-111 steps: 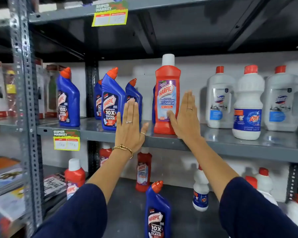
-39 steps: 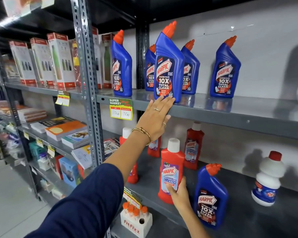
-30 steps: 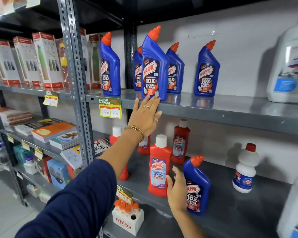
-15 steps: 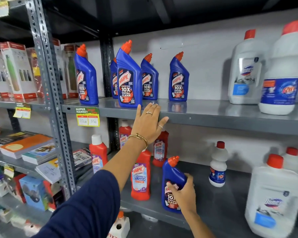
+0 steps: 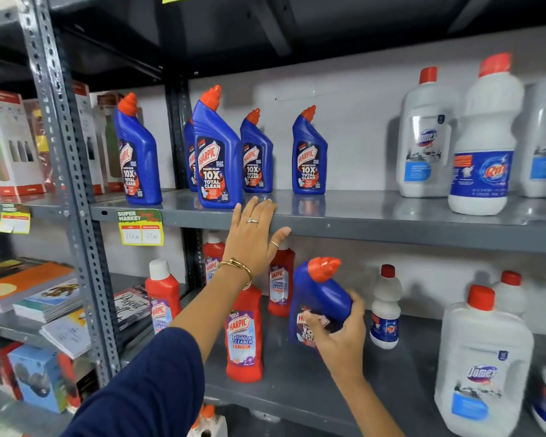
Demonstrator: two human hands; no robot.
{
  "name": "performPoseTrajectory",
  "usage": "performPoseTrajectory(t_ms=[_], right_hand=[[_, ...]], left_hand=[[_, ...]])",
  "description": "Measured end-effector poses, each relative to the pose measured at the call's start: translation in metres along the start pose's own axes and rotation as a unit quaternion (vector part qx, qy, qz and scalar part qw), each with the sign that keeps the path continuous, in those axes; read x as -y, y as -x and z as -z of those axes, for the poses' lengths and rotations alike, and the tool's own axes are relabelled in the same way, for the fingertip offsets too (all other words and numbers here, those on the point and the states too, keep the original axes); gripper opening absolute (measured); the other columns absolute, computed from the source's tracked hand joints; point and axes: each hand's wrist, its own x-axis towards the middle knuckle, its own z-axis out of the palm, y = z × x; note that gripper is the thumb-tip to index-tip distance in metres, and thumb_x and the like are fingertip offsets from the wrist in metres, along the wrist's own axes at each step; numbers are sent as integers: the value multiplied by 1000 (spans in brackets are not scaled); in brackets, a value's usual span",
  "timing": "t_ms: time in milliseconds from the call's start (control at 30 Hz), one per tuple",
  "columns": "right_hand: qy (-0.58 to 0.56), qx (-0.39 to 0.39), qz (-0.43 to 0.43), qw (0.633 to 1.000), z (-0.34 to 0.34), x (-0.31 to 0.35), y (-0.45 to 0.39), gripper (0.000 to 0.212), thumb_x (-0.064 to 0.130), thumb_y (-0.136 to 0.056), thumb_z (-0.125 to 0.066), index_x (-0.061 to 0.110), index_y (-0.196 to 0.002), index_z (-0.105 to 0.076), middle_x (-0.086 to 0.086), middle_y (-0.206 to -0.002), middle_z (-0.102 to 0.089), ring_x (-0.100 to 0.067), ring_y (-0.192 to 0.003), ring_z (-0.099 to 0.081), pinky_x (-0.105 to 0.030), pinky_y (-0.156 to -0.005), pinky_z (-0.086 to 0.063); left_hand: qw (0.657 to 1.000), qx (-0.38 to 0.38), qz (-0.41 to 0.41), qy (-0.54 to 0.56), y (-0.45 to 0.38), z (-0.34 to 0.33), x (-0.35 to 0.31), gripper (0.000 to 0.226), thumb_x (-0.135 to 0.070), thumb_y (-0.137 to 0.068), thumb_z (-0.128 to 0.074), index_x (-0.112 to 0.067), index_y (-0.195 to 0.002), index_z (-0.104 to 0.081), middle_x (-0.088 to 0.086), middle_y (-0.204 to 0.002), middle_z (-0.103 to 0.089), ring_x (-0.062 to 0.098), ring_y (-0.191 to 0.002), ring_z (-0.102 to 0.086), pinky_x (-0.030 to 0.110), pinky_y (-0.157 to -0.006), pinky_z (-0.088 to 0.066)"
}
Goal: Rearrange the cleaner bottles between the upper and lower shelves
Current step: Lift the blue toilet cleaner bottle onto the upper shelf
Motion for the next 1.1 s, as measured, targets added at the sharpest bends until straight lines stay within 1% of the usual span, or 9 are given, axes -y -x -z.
performPoseTrajectory(t_ms=[100, 200, 267, 367, 467, 567, 700, 900, 1100], right_hand=[[-33, -21, 85, 996, 10, 56, -27, 66, 18, -59, -80, 44, -104, -40, 16, -94, -58, 4, -80, -60, -4, -66, -45], [-42, -26, 176, 983, 19, 117, -57, 64, 30, -61, -76, 46, -108, -37, 29, -95, -57, 8, -84, -59, -4, -70, -45], [-46, -20, 219, 975, 23, 153, -77, 58, 32, -65, -72, 42, -109, -36, 24, -96, -55, 4, -85, -60, -9, -73, -48], [-39, -35, 239, 969, 21, 189, -111, 55, 26, -67, -73, 27, -108, -37, 11, -93, -58, -5, -83, -62, -26, -77, -53], [-9, -48, 226, 973, 15, 203, -141, 57, 26, -66, -75, 15, -109, -39, 3, -97, -59, -15, -89, -62, -27, -79, -53], [28, -22, 190, 981, 8, 192, -161, 59, 24, -68, -77, 9, -112, -40, 2, -99, -59, -19, -92, -61, -29, -80, -52], [47, -21, 155, 987, -6, 172, -177, 56, 27, -71, -75, 9, -112, -42, 2, -97, -57, -11, -83, -58, -4, -64, -45], [33, 39, 66, 996, -38, 161, -201, 54, 32, -73, -73, 11, -111, -41, -9, -105, -64, -19, -84, -65, -31, -69, -55], [37, 40, 33, 998, -55, 142, -219, 54, 31, -75, -72, 10, -113, -39, -13, -109, -62, -19, -80, -64, -23, -59, -52]], left_hand=[[1000, 4, 5, 6, 0, 0, -1, 51, -36, -92, -45, -6, -133, -37, 15, -141, -41, 30, -136, -23, 46, -112, -5], [1000, 6, 9, 3, 2, -1, -2, 53, -40, -93, -41, -8, -135, -34, 14, -143, -38, 28, -137, -21, 43, -112, -4], [1000, -4, 14, 6, 2, -1, -4, 60, -48, -91, -30, -9, -135, -34, 13, -143, -38, 28, -137, -21, 42, -112, -4], [999, -20, 23, 12, 5, -1, -8, 75, -62, -86, -15, -9, -136, -34, 12, -144, -38, 29, -137, -22, 42, -112, -4], [999, -24, 33, 13, 7, -2, -11, 88, -68, -80, 3, -10, -136, -33, 11, -144, -37, 28, -137, -22, 39, -110, -1], [999, -26, 39, 19, 7, -3, -10, 86, -67, -82, 1, -10, -137, -32, 10, -145, -37, 28, -137, -22, 37, -110, -1], [998, -31, 42, 19, 7, -5, -12, 82, -63, -86, -1, -7, -134, -37, 14, -141, -42, 32, -133, -29, 43, -109, -8], [998, -38, 43, 36, 7, -7, -11, 80, -62, -87, -6, -6, -133, -39, 14, -139, -44, 32, -133, -31, 43, -108, -9], [998, -40, 43, 38, 7, -9, -11, 78, -62, -88, -7, -7, -133, -39, 13, -139, -45, 32, -132, -32, 46, -108, -8]])
